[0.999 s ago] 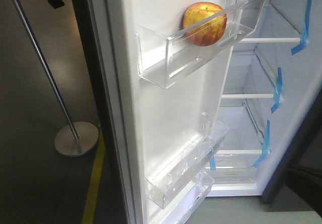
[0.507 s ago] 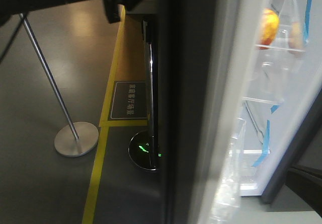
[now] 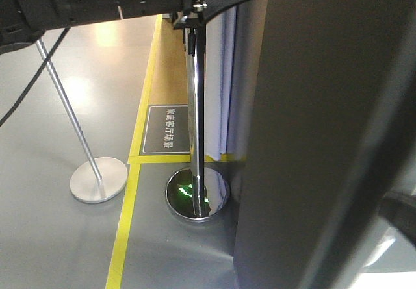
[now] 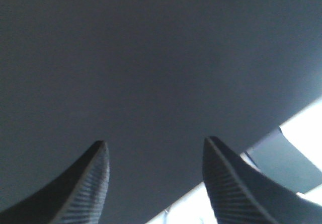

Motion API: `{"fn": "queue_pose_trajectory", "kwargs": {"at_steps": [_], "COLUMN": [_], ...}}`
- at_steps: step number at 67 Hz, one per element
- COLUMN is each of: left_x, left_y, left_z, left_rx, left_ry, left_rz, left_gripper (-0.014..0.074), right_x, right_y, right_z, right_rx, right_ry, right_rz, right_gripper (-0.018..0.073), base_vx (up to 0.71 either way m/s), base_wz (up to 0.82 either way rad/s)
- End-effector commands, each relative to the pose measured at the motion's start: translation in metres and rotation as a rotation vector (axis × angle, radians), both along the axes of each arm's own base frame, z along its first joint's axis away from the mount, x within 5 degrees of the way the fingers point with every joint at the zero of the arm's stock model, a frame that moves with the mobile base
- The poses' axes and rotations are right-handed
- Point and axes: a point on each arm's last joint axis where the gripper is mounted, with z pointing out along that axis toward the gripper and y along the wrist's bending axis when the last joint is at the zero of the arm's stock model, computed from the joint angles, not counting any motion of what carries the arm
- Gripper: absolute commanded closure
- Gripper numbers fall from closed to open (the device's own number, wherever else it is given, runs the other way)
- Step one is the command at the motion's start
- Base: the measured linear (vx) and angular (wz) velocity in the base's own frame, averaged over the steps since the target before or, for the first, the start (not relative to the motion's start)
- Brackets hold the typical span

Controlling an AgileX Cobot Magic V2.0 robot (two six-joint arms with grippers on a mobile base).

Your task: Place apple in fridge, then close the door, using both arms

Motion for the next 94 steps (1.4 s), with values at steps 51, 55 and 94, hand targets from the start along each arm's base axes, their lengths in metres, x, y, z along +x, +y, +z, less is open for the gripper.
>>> {"fn": "queue_pose_trajectory", "kwargs": {"at_steps": [51, 55, 94], "left_x": [-0.012, -0.012, -0.004], "left_y": [0.013, 0.013, 0.020], "left_z": [0.028, 0.027, 0.015], "left_rx": [-0.061, -0.041, 0.124], "left_ry": [-0.083, -0.091, -0.164], "left_rz": [0.007, 0.009, 0.055], "left_gripper": [0.0188, 0.0188, 0.0188], "right_x": [0.127, 0.142, 0.215], "right_y": [-0.036, -0.036, -0.041], "right_z": [0.024, 0.030, 0.050], "right_rx": [-0.113, -0.122, -0.064], "right_ry": [-0.183, -0.184, -0.203], "right_rz": [-0.498, -0.509, -0.628], "right_gripper": [-0.0065, -0.0050, -0.0028], "base_vx": [0.00, 0.00, 0.00], "base_wz": [0.00, 0.00, 0.00]}}
